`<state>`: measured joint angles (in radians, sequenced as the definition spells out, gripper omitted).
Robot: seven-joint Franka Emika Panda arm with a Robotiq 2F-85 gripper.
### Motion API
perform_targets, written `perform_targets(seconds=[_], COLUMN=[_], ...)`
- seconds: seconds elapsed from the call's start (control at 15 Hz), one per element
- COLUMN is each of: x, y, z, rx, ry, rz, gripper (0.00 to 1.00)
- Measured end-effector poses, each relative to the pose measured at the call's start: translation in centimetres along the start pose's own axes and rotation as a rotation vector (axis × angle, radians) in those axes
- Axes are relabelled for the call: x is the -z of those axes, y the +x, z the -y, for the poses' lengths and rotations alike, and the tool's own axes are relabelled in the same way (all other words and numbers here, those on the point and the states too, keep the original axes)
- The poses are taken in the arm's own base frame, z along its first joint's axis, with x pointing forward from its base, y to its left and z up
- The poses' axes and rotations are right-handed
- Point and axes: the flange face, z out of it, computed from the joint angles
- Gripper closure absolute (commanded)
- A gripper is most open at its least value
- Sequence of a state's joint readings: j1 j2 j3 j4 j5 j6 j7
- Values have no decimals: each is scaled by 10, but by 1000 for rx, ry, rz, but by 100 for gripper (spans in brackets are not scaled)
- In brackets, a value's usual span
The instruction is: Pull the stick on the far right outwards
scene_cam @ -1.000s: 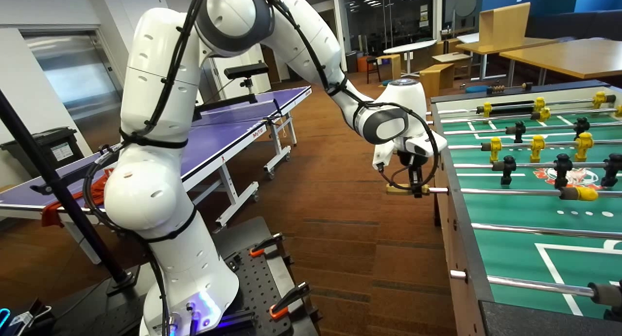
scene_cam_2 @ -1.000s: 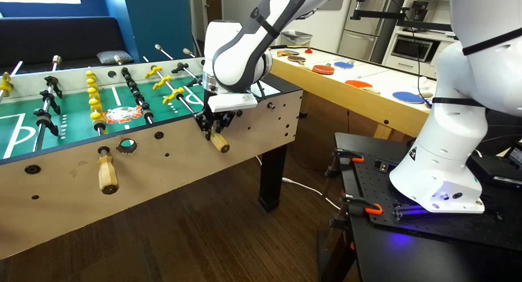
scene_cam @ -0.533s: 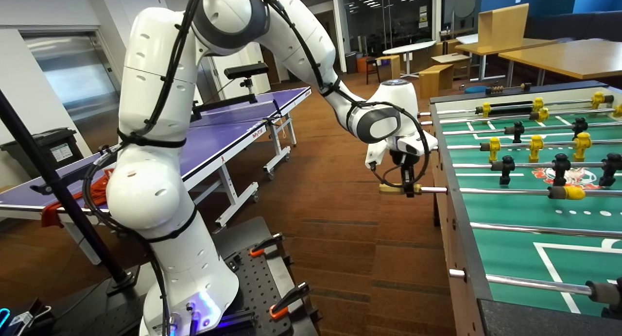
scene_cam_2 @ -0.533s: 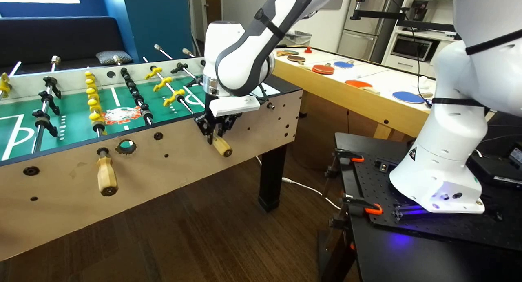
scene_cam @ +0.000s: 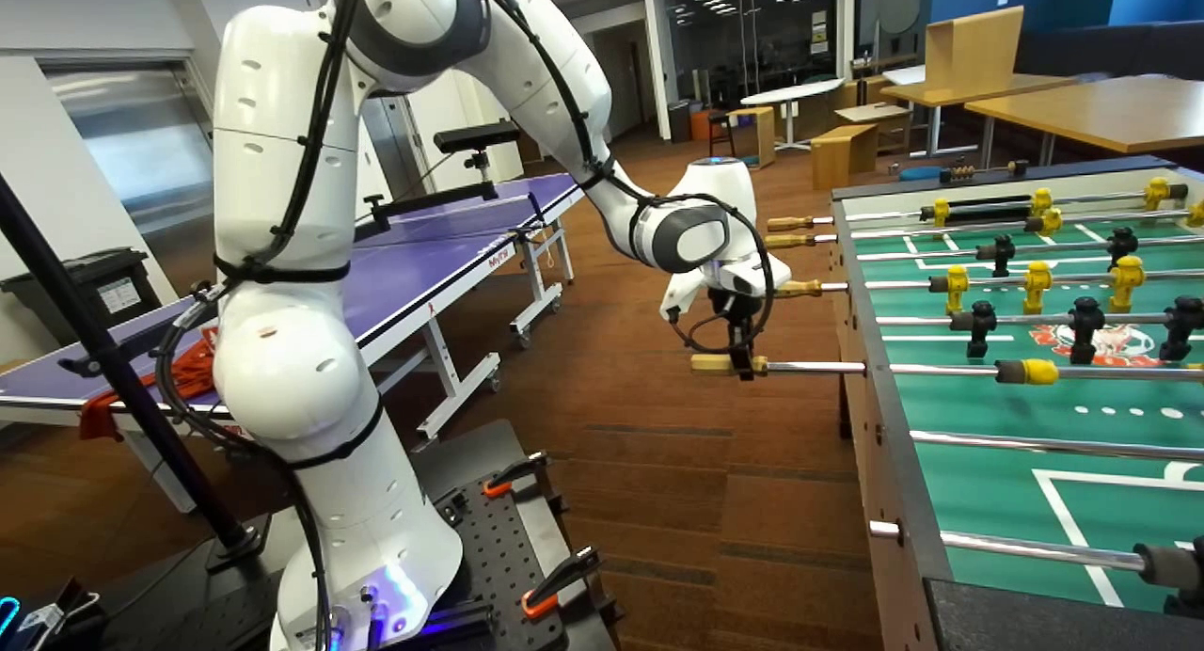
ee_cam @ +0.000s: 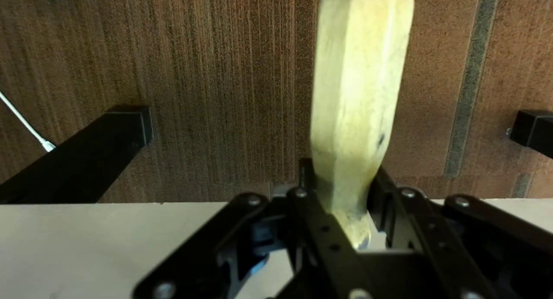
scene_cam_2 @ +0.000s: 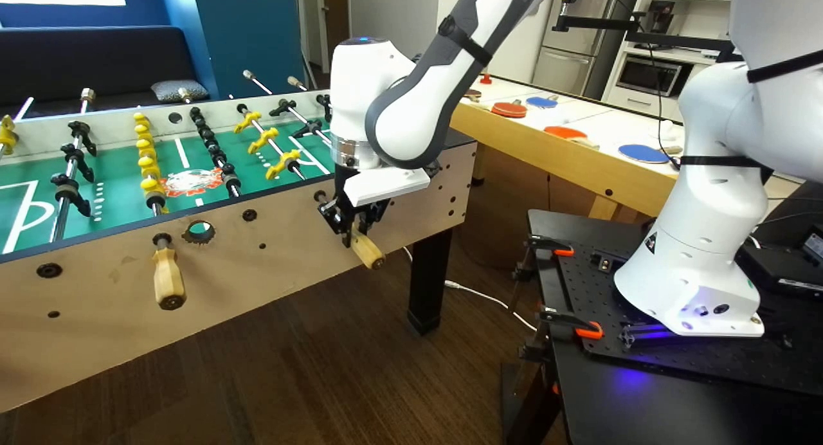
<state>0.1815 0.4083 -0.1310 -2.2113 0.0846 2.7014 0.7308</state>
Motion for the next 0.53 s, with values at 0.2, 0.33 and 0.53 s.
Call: perform_targets(seconds=[0.2, 0.33, 0.53], x=[2, 3, 4], y=[-29, -49, -76], z=[5, 7, 10], rx=[4, 6, 8], ry=[-16, -22, -27], rz=[11, 22, 41], gripper=[92, 92, 92])
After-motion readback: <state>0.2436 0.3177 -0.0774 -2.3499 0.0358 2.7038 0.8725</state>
